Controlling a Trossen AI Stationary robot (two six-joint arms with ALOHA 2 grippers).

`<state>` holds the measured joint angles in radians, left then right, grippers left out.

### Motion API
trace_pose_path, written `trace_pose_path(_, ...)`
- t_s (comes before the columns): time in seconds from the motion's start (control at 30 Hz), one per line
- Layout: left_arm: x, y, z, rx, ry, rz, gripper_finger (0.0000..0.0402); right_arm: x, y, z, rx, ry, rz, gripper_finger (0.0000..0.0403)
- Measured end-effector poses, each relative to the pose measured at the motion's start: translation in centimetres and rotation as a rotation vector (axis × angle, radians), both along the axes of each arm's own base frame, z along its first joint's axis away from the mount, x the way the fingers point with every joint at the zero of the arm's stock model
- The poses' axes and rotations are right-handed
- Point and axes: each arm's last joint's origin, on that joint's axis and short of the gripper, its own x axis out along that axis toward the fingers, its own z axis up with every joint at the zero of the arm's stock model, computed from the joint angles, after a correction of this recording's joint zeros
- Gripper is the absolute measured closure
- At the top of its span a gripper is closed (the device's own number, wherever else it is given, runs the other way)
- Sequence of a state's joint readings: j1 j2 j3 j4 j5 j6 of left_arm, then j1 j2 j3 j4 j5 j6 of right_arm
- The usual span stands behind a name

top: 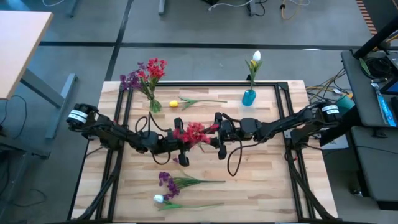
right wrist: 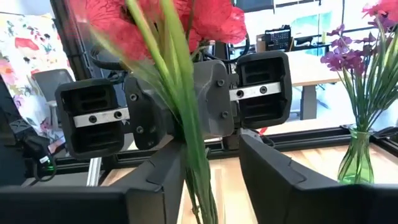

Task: Sort flowers into vase by color
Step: Put the red flowers into the green vase

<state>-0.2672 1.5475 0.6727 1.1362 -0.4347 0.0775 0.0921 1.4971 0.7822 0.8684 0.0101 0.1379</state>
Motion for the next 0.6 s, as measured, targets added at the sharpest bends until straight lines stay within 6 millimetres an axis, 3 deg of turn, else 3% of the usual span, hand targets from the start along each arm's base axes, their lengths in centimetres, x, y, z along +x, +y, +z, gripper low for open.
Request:
trace_pose_path(0.37, -1.1, 0.5, 1.5, 0.004, 0.024, 0.064, 0.0396, -0.2, 0.1, 0.3, 0.036, -0.003, 0.021, 0.0201)
trace_pose_path(0.6, -4.7, 2.1, 4.9, 0.081, 0.134, 0.295, 0.0396, -0.5, -0.1, 0.5, 0.045, 0.035, -0.002, 0.0180)
